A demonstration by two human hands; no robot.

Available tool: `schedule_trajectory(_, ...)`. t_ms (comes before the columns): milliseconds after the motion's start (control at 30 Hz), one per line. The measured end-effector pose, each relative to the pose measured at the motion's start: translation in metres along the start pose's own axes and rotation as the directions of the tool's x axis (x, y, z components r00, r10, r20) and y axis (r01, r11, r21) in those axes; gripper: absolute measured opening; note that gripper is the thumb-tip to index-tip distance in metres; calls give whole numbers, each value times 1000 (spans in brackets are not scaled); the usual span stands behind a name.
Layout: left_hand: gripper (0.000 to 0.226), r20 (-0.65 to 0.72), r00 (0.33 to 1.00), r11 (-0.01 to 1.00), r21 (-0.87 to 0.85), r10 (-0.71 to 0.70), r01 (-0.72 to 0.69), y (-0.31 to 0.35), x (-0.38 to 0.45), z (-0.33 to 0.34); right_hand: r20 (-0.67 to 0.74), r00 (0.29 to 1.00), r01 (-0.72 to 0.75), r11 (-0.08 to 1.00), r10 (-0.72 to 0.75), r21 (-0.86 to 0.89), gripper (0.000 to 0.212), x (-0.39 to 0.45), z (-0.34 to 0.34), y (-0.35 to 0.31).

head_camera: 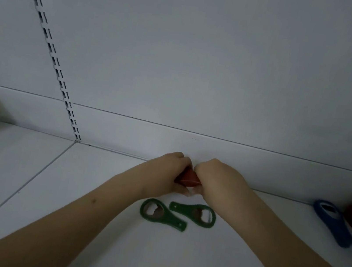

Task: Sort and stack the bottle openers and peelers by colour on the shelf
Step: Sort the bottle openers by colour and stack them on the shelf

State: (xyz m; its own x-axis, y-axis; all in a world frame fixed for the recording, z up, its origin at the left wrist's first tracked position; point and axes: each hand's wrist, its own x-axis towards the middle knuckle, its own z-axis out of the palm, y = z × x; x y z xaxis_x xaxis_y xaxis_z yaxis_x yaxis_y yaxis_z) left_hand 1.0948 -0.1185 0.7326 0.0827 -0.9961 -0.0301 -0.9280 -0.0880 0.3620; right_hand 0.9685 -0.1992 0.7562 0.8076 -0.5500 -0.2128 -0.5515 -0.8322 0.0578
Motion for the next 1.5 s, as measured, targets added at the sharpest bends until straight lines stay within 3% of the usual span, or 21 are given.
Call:
schedule_trajectory(133,46,-6,999,997,62,-48,49,0,6,-4,138,983,-128,989,117,77,30,4,-3,10)
schedule_trajectory(367,37,131,986,994,-29,-99,104,12,15,-6,173,970,-194,971,169,139,35,1,6,14)
schedule_trajectory(500,39,105,993,997,-35,-62,66,12,20,-5,-28,990,-136,984,140,116,30,-13,15,18)
schedule_trajectory(567,44,56,998,999,53,-6,3,11,22,0,-100,988,-114,991,121,77,29,-16,20,18)
schedule_trajectory(667,50,37,999,991,129,33,-37,9,24,6,-137,979,-139,987,149,77,25,-14,24,18)
schedule_trajectory(733,59,82,995,995,80,54,-61,9,24,3,-158,974,-145,984,161,103,25,-17,26,22)
schedule_trajectory(833,90,172,984,999,23,38,-42,7,20,-12,-185,959,-187,971,214,152,24,-33,31,37)
schedule_trajectory(900,89,177,984,999,28,33,-39,9,22,-18,-182,939,-256,945,293,203,26,-50,33,53)
schedule_trajectory(1000,56,75,988,991,-12,137,-136,27,35,-4,-115,897,-372,870,426,325,33,-88,33,85)
schedule_trajectory(1100,43,-36,955,952,-82,293,-295,60,51,35,-148,832,-443,800,535,404,24,-142,23,114)
schedule_trajectory(1267,37,-56,875,872,-77,480,-484,118,65,88,-26,670,-693,637,742,339,34,-235,-14,160)
schedule_trajectory(1400,36,-71,874,874,-30,481,-484,143,73,112,107,530,-831,490,841,263,39,-263,-20,189)
schedule_trajectory(1500,53,-109,877,880,-36,467,-473,148,70,126,233,472,-878,430,850,209,46,-256,-15,200)
